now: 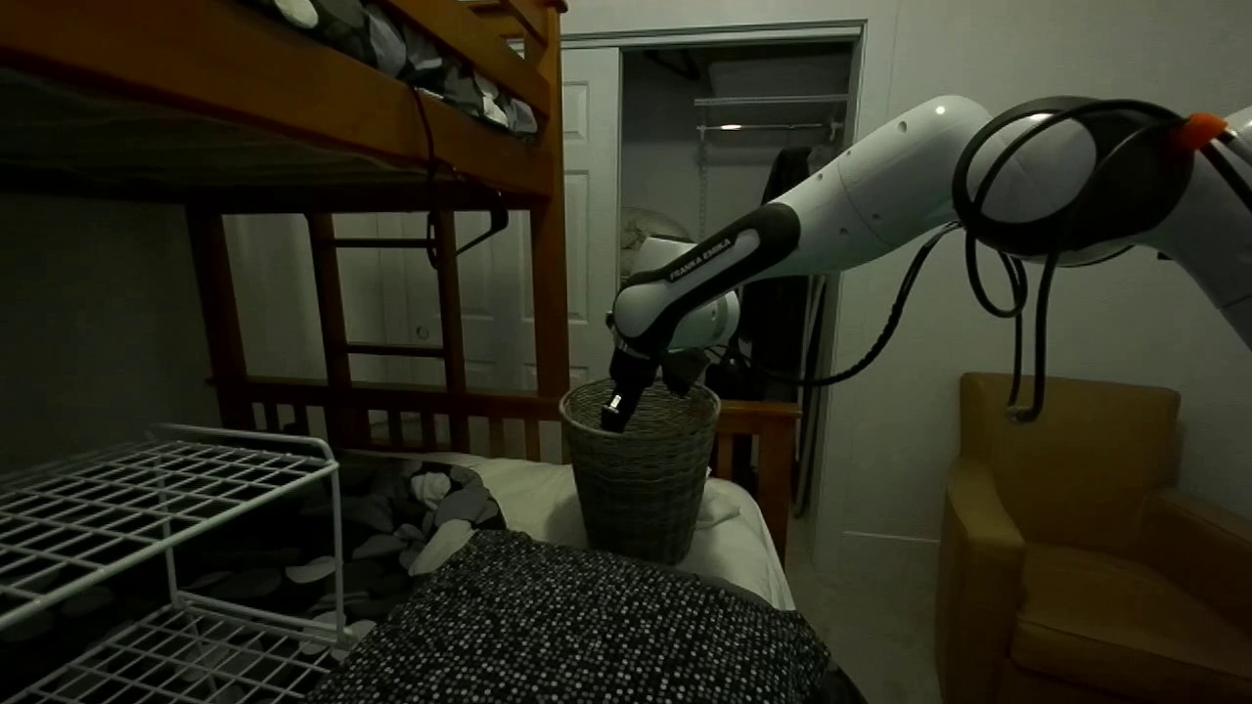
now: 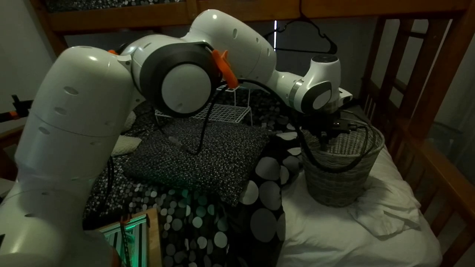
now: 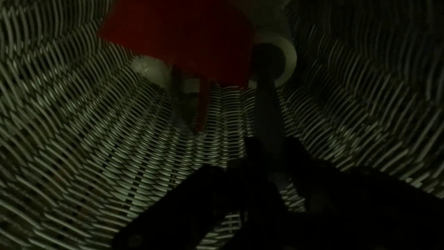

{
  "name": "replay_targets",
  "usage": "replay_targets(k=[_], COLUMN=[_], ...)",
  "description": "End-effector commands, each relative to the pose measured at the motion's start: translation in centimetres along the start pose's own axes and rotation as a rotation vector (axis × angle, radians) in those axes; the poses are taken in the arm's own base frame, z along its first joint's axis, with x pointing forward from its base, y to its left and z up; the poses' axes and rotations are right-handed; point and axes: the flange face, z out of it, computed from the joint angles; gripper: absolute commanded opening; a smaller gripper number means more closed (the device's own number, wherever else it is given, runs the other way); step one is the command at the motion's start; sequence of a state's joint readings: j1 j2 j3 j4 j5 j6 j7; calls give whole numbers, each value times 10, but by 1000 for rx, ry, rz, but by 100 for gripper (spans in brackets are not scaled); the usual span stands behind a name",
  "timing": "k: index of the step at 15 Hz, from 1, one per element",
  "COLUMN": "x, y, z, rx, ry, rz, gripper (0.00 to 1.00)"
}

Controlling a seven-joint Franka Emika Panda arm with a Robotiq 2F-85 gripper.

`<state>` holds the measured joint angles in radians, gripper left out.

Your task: Pick up the lint roller from the basket and put it on the bed

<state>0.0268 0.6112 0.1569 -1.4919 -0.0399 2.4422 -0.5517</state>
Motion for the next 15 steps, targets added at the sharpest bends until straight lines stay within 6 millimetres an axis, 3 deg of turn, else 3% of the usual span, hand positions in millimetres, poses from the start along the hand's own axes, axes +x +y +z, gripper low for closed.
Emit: replay_targets(k=[1, 4, 6, 9, 11, 14, 15], x=[-3, -7, -6, 5, 18, 32, 35], y=[24, 48, 65, 84, 85, 83, 82], z=[-54, -109, -157, -241, -299, -332, -333], rx=[-13, -35, -86, -126, -112, -38, 1], ry=[16, 51, 99, 265, 383, 500, 540], rz=[-49, -80, -108, -161, -219, -258, -258], gripper=[6, 6, 6, 6, 6, 6, 6])
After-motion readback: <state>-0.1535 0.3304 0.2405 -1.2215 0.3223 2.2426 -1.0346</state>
